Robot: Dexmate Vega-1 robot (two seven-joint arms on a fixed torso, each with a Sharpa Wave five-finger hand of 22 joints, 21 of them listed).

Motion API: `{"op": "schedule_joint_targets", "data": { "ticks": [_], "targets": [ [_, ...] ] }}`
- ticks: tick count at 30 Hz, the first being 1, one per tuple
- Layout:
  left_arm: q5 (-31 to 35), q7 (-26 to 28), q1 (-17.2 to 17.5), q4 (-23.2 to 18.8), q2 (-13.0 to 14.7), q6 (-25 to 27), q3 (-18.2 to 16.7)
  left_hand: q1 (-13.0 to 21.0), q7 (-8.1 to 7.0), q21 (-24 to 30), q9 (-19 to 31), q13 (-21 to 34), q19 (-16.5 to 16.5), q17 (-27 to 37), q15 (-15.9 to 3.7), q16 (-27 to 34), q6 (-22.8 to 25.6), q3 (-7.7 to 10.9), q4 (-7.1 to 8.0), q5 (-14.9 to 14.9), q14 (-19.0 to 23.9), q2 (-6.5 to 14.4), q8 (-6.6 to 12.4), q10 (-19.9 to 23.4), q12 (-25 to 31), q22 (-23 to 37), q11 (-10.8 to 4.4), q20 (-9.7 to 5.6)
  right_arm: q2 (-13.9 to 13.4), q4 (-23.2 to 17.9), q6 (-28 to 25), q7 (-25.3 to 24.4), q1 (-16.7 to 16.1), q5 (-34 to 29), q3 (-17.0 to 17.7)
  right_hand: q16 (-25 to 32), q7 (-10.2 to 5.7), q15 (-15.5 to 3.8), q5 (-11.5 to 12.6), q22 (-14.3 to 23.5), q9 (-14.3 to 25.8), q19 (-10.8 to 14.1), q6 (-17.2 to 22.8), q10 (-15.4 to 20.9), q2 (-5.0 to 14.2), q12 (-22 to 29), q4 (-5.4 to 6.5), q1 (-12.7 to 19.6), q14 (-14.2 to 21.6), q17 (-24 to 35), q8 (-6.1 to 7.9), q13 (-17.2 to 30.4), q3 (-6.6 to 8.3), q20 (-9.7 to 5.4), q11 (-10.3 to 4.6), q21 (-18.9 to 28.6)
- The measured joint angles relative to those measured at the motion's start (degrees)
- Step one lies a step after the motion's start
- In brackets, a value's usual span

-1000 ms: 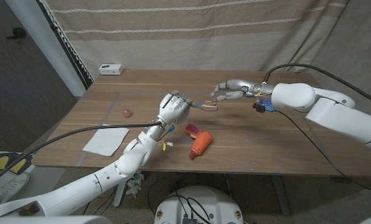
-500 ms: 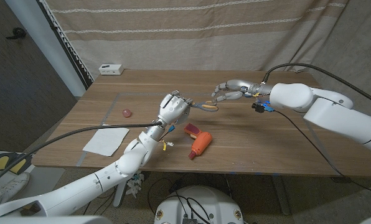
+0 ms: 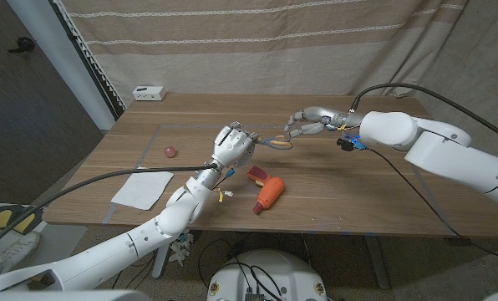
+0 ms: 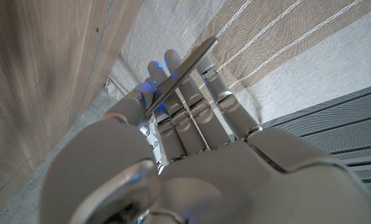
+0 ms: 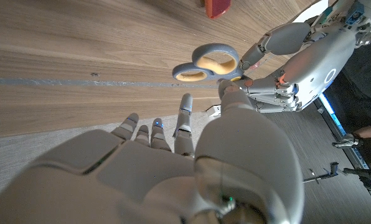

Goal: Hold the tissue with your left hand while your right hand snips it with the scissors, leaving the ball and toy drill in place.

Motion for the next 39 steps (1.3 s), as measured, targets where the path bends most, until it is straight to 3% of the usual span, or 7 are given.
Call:
{"op": "schedule_joint_targets", "data": {
  "ticks": [6,39],
  "targets": [
    [0.1,0.2,0.0,0.2,0.0,0.1,0.1,0.0,0.0,0.0,0.0,-0.2,0.0,0.0,0.0,0.0,0.0,0.0,0.0,0.0,0.0,0.0,0.0,0.0,-0.1,0.0,0.01,0.0,0.1,-0.3,-0.8,0.0,0.1,-0.7,-0.3,0.0,-0.09,0.0,0.2,0.0,0.2,0.3,1.5,0.8,-0.3,0.3,0.0,0.3,0.0,0.0,0.5,0.0,0.0,-0.26,-0.84,0.0],
    [-0.3,0.7,-0.1,0.6,-0.2,0.4,0.4,-0.1,-0.11,0.4,-0.5,-0.1,0.0,0.0,0.0,0.0,-0.1,0.0,0.0,0.0,0.0,-0.1,-0.5,-0.1,-0.1,0.0,0.13,0.0,0.7,-2.2,-6.7,2.5,3.4,-4.4,-3.4,0.0,-0.1,-0.01,1.3,0.0,0.8,1.7,1.5,1.4,-0.6,0.3,0.0,1.2,0.0,0.0,0.5,0.0,0.0,-0.27,-0.23,0.4]
  ]
}}
